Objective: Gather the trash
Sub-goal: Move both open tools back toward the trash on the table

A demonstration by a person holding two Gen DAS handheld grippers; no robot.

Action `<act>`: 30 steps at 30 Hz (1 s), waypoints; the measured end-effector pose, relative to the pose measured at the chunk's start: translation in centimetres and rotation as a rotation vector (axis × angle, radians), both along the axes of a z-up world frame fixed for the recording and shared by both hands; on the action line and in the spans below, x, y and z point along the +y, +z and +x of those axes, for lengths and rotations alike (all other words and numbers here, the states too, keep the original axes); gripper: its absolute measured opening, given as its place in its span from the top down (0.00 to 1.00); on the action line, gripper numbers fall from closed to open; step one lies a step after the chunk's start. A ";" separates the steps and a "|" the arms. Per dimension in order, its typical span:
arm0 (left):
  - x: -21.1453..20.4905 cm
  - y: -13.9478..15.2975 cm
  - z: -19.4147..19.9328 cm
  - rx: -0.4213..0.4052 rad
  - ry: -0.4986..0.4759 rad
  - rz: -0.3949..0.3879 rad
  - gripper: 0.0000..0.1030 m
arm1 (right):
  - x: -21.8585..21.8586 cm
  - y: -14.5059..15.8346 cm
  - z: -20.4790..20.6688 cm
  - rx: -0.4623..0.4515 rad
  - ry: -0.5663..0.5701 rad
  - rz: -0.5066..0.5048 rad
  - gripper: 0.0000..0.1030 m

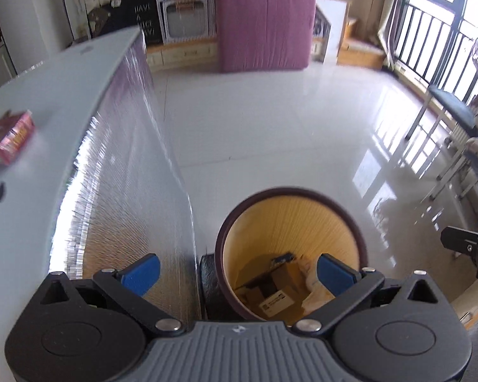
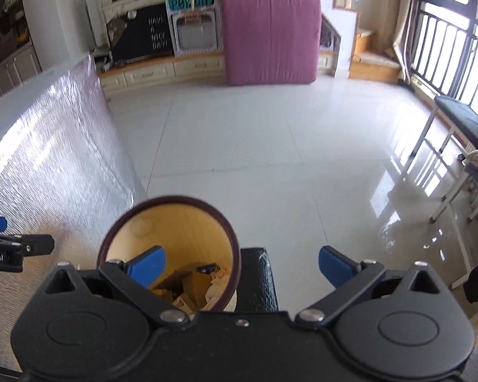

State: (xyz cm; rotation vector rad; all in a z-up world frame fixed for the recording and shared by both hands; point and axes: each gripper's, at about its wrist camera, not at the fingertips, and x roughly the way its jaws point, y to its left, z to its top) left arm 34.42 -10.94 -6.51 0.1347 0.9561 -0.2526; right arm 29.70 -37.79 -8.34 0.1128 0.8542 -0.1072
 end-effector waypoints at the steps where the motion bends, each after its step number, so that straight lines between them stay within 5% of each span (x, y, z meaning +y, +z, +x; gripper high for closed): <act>1: 0.2 0.7 -0.4 -0.017 0.002 -0.010 0.00 | -0.1 0.5 -0.5 -0.014 0.000 0.001 0.00; 14: 4.3 8.9 -5.8 -0.244 0.018 -0.140 0.00 | 1.2 7.6 -5.4 -0.258 -0.017 0.047 0.00; 30: 14.5 12.4 -10.1 -0.481 0.150 -0.188 0.00 | 8.4 10.9 -8.0 -0.513 0.073 0.121 0.00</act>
